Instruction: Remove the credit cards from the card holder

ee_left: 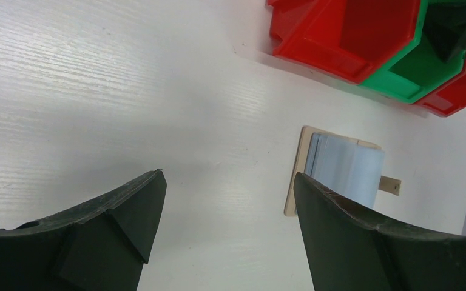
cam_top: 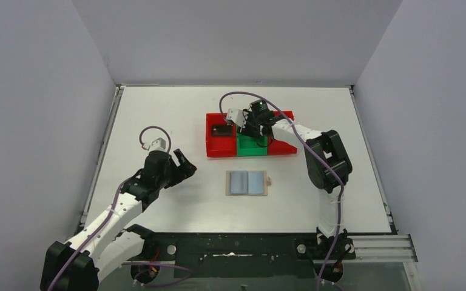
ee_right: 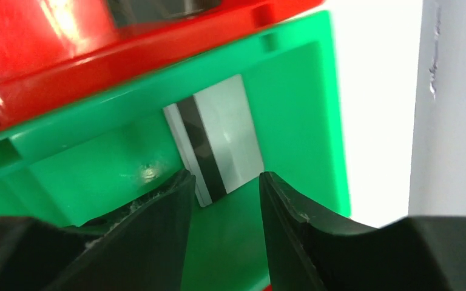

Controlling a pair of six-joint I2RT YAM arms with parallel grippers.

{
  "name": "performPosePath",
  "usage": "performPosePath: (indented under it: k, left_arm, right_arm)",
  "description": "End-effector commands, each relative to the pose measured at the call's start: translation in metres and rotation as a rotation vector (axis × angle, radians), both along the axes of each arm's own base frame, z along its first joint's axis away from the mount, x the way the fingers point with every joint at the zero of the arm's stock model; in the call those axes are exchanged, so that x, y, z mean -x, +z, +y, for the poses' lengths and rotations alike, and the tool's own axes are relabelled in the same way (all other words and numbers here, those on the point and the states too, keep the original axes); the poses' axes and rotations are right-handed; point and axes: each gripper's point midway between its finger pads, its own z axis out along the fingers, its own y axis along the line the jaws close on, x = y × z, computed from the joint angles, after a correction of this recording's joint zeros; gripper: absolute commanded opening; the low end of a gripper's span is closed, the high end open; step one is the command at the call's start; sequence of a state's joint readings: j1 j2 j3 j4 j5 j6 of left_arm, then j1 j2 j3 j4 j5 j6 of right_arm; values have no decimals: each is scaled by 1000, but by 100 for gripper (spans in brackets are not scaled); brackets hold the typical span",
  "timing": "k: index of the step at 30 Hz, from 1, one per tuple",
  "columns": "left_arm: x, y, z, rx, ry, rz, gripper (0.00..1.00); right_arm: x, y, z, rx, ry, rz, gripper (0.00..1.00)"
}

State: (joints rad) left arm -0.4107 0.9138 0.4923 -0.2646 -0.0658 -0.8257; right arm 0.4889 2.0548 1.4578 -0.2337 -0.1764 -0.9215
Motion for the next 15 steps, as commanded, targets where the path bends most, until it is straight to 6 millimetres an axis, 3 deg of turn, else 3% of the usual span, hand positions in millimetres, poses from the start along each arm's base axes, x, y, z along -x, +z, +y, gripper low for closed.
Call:
performPosePath:
  k: [1, 4, 6, 10, 15]
  left_arm:
    - [-7, 11, -4, 16, -19, -42, 78]
    - [-8, 12, -5, 22, -16, -46, 78]
    - [-8, 13, -5, 26, -15, -49, 78]
    - [-9, 15, -5, 30, -13, -55, 78]
    - [-10, 15, -8, 37, -22, -53, 77]
  right_arm:
    - [-23, 102, 11, -379, -248, -122, 45]
    - [-15, 116, 9, -654, -508, -23, 43]
    - [-6, 113, 4, -756, -694, 81, 40]
    - [17, 90, 10, -807, -858, 301, 26]
    - [30, 70, 17, -814, -943, 347, 11]
